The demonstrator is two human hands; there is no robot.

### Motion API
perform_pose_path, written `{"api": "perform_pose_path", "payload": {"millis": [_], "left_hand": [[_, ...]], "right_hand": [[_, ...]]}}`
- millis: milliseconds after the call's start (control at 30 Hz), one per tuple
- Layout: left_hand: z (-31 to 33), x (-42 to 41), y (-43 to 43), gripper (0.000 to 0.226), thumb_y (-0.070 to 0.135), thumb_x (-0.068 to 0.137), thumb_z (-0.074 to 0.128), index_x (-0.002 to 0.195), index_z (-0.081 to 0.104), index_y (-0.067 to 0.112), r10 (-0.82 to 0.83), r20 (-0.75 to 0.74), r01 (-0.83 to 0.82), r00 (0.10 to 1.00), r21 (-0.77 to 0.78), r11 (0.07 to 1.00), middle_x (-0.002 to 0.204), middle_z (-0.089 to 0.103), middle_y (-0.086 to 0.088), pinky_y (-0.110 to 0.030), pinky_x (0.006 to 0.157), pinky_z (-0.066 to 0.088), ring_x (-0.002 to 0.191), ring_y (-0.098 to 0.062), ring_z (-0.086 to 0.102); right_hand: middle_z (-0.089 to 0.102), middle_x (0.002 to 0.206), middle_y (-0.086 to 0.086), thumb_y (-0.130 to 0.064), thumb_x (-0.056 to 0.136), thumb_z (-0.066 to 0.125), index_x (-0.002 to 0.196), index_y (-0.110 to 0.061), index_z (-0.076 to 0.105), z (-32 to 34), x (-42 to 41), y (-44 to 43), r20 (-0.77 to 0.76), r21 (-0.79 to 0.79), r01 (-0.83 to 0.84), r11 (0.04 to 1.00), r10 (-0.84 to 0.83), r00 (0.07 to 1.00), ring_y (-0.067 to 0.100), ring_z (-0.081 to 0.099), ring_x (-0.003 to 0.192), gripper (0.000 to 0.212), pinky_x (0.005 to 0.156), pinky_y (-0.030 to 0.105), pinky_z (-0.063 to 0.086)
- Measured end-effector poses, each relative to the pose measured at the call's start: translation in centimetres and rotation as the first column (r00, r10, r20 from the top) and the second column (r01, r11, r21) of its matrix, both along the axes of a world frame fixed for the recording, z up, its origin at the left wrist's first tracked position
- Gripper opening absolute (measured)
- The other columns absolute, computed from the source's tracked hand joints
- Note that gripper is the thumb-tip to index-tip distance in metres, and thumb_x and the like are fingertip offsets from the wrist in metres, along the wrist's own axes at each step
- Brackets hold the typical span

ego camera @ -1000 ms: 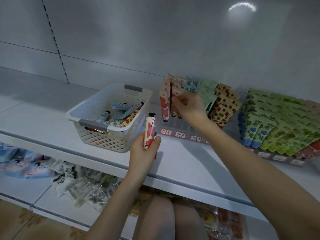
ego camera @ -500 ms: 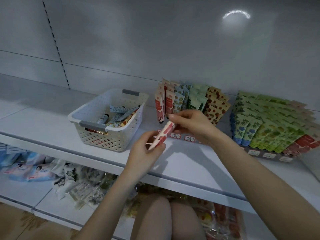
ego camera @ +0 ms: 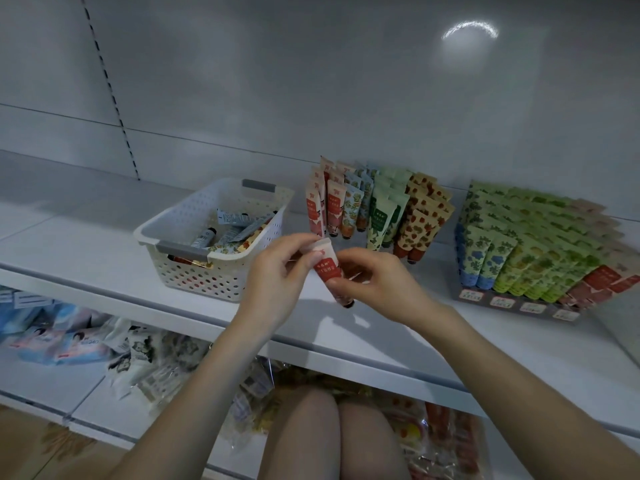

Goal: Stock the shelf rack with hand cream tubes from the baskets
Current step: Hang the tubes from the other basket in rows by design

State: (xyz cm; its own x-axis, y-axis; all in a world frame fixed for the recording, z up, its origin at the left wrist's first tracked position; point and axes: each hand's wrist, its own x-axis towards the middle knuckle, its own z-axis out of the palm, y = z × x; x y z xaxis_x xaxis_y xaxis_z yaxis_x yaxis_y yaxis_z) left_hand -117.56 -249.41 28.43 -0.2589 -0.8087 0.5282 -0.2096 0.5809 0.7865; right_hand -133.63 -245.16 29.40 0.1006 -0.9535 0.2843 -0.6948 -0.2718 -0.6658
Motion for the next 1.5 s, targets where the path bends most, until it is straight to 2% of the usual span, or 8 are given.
{"api": "perform_pose_path", "payload": {"millis": [133,267,367,467,667,900,1167,1500], "left_hand": [[-1.2,-0.4,-0.5,0.032,0.010,0.090,0.059,0.122,0.057,0.011,0.015,0.022,-0.016,1.000,0.027,1.000,0.098,0.058,0.014,-0.007,0.080,0.044,0.089,0.004,0.056],[-5.4,-0.8,-1.5,0.038,0.019,0.093,0.055,0.128,0.053,0.005,0.018,0.373,-0.038,0.928,0.048,0.998,0.121,0.060,-0.009,-0.028,0.093,0.039,0.113,-0.023,0.055],[-7.7,-1.3,-2.5,0.027,0.027,0.089,0.050,0.092,0.062,0.003,0.034,0.581,-0.027,0.813,-0.020,0.999,0.092,0.062,-0.013,-0.040,0.080,0.044,0.094,-0.033,0.057],[-8.3,-1.6,-3.1,0.026,0.030,0.091,0.050,0.073,0.047,0.010,0.071,0.670,-0.010,0.739,-0.094,0.995,0.077,0.046,-0.003,-0.037,0.074,0.039,0.083,-0.023,0.049],[-9.3,-1.4,-3.4,0.024,0.028,0.089,0.053,0.075,0.053,0.008,0.157,0.657,-0.020,0.737,-0.211,0.977,0.075,0.050,-0.005,-0.032,0.066,0.029,0.079,-0.025,0.050],[-9.7,-1.5,-3.5,0.024,0.030,0.090,0.051,0.076,0.051,0.011,0.178,0.642,-0.027,0.745,-0.238,0.971,0.077,0.047,-0.003,-0.033,0.069,0.031,0.081,-0.023,0.049],[-9.5,-1.5,-3.4,0.023,0.031,0.092,0.048,0.078,0.050,0.012,0.171,0.651,-0.026,0.739,-0.226,0.974,0.079,0.044,-0.001,-0.033,0.071,0.032,0.083,-0.022,0.048],[-9.5,-1.5,-3.4,0.022,0.033,0.093,0.043,0.078,0.038,0.018,0.147,0.675,-0.015,0.723,-0.197,0.980,0.080,0.037,0.003,-0.033,0.073,0.032,0.085,-0.020,0.046]], "right_hand": [[0.069,0.086,0.000,-0.016,0.082,0.069,0.099,-0.010,0.068,-0.4,-0.1,-0.7,-0.060,-0.067,0.062,0.996,-0.066,0.996,0.005,0.063,0.070,0.018,0.071,0.019,0.053],[0.070,0.086,0.002,-0.017,0.081,0.070,0.088,-0.008,0.069,0.7,-1.7,-2.9,0.078,-0.113,0.284,0.952,-0.277,0.958,0.008,0.065,0.072,0.012,0.071,0.025,0.056],[0.071,0.081,0.010,-0.015,0.079,0.069,0.083,-0.001,0.069,1.8,-2.1,-5.2,0.207,-0.124,0.400,0.908,-0.371,0.905,0.026,0.068,0.077,0.015,0.075,0.044,0.054],[0.069,0.074,0.005,-0.015,0.082,0.066,0.076,-0.004,0.068,2.1,-1.8,-7.4,0.204,-0.100,0.442,0.892,-0.416,0.886,0.018,0.065,0.066,0.013,0.067,0.033,0.052],[0.061,0.068,0.010,-0.012,0.085,0.060,0.080,0.006,0.062,-0.4,-1.0,-10.7,0.251,-0.033,0.506,0.862,-0.483,0.839,0.014,0.047,0.052,0.019,0.045,0.012,0.031],[0.060,0.073,0.005,-0.013,0.088,0.057,0.080,-0.008,0.058,-2.0,-0.7,-12.0,0.192,-0.012,0.521,0.853,-0.510,0.839,0.013,0.050,0.062,0.011,0.046,0.016,0.031],[0.066,0.092,0.015,-0.017,0.092,0.055,0.092,-0.001,0.060,-2.5,-0.6,-12.1,0.114,0.004,0.521,0.853,-0.518,0.847,0.027,0.063,0.084,0.017,0.071,0.034,0.049],[0.064,0.083,0.015,-0.023,0.091,0.057,0.078,-0.006,0.056,-2.9,-0.6,-11.9,0.025,0.029,0.528,0.848,-0.529,0.848,0.023,0.056,0.073,0.022,0.056,0.027,0.034]]}}
